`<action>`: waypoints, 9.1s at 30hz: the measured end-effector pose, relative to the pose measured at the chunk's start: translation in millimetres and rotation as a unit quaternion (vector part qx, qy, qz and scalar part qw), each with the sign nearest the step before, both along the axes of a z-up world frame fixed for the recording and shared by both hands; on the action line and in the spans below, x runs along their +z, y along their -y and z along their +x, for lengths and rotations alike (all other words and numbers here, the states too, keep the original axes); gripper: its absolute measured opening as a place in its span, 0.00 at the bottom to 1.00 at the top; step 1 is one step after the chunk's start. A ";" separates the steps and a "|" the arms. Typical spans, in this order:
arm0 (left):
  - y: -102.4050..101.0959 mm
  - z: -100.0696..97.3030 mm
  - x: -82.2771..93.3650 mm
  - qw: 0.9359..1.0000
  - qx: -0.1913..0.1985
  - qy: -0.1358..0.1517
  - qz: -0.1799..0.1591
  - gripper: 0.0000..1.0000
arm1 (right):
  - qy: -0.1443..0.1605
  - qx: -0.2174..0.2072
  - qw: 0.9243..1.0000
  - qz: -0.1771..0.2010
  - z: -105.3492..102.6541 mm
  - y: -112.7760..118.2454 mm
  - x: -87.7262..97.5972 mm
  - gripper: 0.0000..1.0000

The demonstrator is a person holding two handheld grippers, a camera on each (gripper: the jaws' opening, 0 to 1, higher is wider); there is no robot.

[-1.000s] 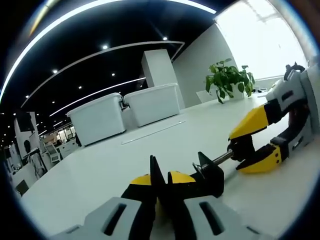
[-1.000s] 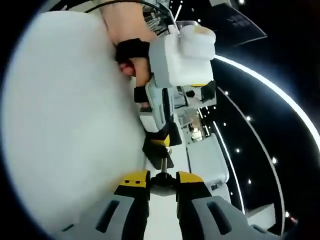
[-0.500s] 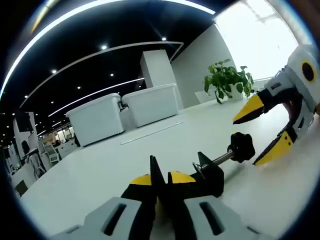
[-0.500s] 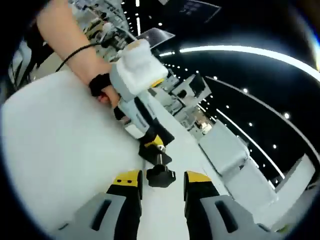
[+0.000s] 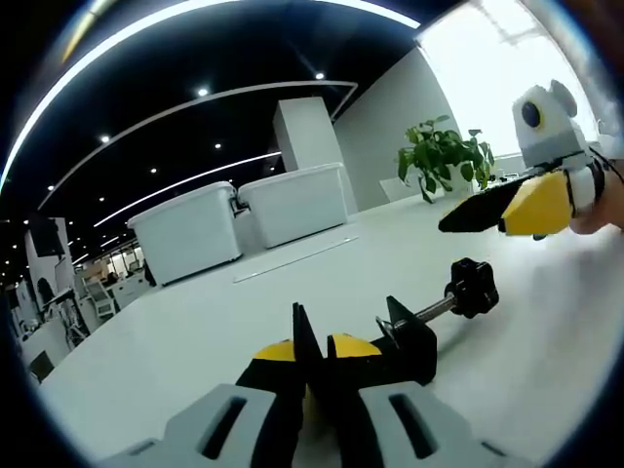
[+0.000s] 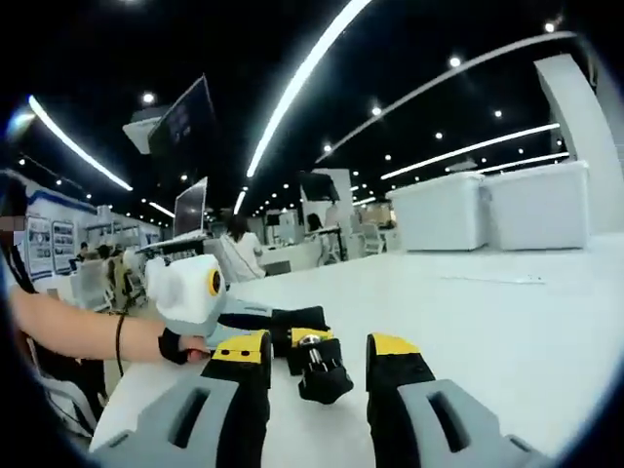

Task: Clamp the fixed fixture on the desktop, loosen the retaining clip, secure it to the edge of the desk, and tighten the retaining clip.

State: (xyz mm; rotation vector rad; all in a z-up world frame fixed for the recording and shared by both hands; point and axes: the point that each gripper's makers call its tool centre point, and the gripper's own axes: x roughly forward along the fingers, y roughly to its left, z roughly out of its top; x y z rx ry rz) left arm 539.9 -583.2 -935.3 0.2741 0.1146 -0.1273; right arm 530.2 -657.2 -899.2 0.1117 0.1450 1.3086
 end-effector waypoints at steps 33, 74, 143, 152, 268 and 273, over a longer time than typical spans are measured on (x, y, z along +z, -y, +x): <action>-1.3 0.2 -0.4 1.000 0.004 0.000 0.001 0.10 | 0.437 -0.024 0.875 -0.206 -21.7 -11.8 -23.3 0.24; 1.8 0.1 -0.4 1.000 0.000 0.001 0.003 0.10 | 0.657 0.005 0.697 -0.287 -31.5 -21.6 -24.2 0.20; -0.2 -0.4 -0.1 1.000 0.005 0.000 0.000 0.10 | 0.415 -0.009 0.890 -0.187 -16.2 -12.8 -22.3 0.25; -0.1 -0.5 -0.2 1.000 0.005 0.000 0.000 0.09 | 0.451 -0.006 0.870 -0.198 -16.6 -14.1 -20.8 0.24; -2.1 2.3 -0.9 1.000 0.011 -0.001 -0.003 0.10 | 0.517 -0.003 0.825 -0.227 -26.9 -18.7 -19.9 0.18; -1.9 2.0 -0.8 1.000 0.011 -0.001 -0.002 0.10 | 0.569 0.001 0.781 -0.257 -28.9 -16.3 -24.6 0.19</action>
